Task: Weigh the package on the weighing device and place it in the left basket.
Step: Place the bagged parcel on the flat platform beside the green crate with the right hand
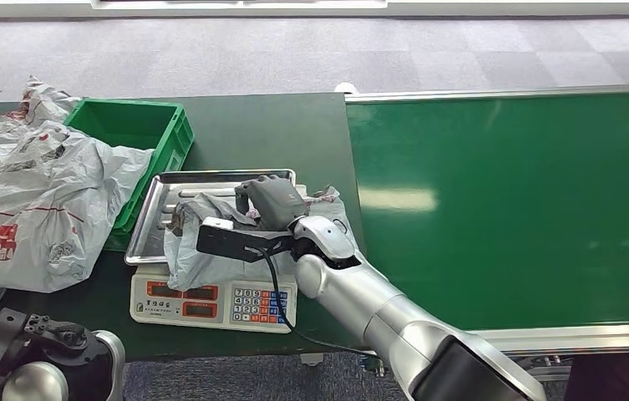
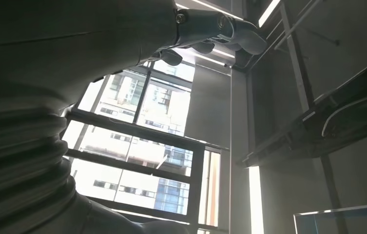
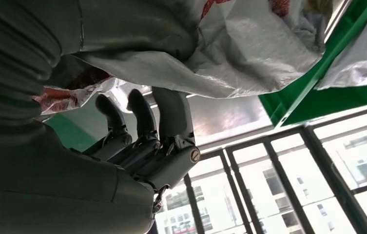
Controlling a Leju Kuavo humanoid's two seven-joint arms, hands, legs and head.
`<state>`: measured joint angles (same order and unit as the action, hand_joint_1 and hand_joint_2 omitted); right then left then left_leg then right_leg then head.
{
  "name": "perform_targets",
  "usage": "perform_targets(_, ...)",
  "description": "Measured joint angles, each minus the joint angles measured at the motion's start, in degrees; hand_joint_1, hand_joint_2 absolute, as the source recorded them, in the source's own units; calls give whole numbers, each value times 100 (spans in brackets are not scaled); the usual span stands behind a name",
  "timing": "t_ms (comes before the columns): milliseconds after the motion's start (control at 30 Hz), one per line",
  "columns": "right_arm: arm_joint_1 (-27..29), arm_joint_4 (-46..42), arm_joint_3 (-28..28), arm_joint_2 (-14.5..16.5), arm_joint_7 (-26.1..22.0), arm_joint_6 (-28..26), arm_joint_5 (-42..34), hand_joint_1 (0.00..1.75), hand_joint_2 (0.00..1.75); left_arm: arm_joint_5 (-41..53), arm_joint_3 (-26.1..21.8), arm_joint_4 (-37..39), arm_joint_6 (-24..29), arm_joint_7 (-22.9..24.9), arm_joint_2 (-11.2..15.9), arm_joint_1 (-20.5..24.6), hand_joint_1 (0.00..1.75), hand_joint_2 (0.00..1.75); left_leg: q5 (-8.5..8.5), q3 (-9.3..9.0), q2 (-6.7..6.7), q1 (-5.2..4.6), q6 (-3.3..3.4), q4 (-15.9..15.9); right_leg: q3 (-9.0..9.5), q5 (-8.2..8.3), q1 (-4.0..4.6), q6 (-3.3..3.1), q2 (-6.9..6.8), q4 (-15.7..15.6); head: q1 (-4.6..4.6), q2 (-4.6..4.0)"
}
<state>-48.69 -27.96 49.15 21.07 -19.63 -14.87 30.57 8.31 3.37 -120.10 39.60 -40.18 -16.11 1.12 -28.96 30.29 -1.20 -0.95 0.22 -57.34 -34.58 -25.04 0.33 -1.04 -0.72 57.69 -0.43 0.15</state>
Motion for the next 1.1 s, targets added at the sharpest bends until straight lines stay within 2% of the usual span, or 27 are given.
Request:
perform_targets(133,-5,-2,136,0,211,-224,-13,0,0,2,0,-42,0,1,0,-5,0,175,0,0,0,0,0,0,0,0,0,0,0,0,0,0)
perform_targets(967,-98,144,250,-2,530,-655,-80,0,0,10,7,54,0,1,0,8,0,175,0,-1,-1,0,0,0,-1,0,0,0,0,0,-1,0)
perform_targets(1100,-98,187,245,-2,508,-1112,-75,0,0,58,8,106,0,1,0,14,0,175,0,-2,-2,0,0,0,-1,0,1,0,1,0,1,0)
